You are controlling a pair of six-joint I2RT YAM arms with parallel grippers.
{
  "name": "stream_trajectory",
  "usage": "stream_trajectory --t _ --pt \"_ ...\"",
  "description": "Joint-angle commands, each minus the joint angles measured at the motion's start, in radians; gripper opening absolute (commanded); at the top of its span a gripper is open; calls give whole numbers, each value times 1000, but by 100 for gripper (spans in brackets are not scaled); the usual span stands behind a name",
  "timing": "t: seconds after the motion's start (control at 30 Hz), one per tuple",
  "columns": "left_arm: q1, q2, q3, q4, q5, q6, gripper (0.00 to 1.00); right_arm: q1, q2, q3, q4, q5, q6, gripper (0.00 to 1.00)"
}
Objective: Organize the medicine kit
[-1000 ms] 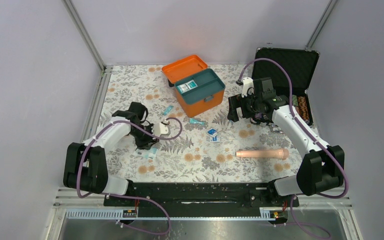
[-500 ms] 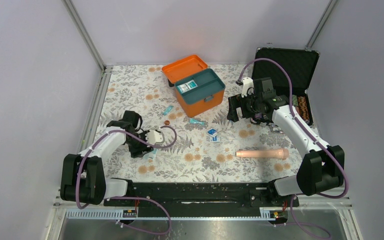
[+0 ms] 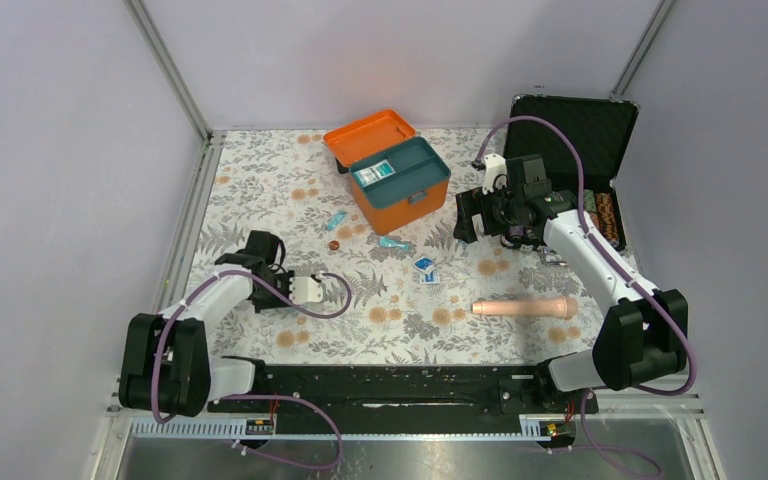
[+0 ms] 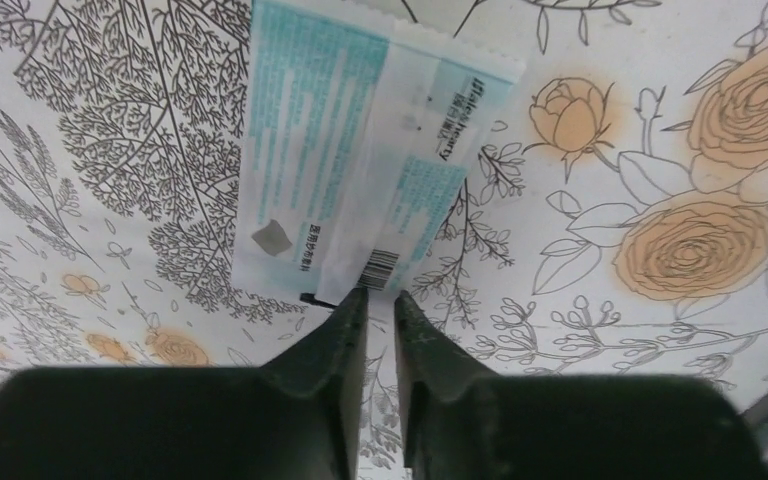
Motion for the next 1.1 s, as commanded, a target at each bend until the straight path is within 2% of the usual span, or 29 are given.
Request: stream_trajectory --t 0.0,0.07,0.33,0.47,0.5,0.57,0.67,0.8,0.93,0.97,1.07 --pt "5 42 -26 26 18 39 10 -3 -23 -9 20 -10 5 99" --pt "5 54 21 -38 64 20 0 -3 -23 -9 20 -12 5 99" --pt "5 118 290 -325 306 -112 0 -3 -10 13 21 -19 3 99" --pt "5 136 338 -328 346 -184 0 -3 -4 11 27 -26 7 100" --pt "6 137 333 -293 334 -222 8 -3 -4 9 30 -27 8 100" --pt "5 140 318 -228 317 -286 38 -3 -4 6 33 -28 11 99" --pt "-5 130 300 -187 334 -299 55 -3 -8 3 33 -27 11 99" --pt "-92 126 240 -73 225 -343 59 -3 -14 -3 34 -24 8 99" --pt "-134 119 133 40 125 -257 60 -4 -21 -11 37 -24 10 100" --pt "-148 139 84 78 82 -213 57 -3 -27 -16 37 -20 9 100" --pt "-155 196 80 74 49 -212 49 -3 -33 -22 37 -17 8 99"
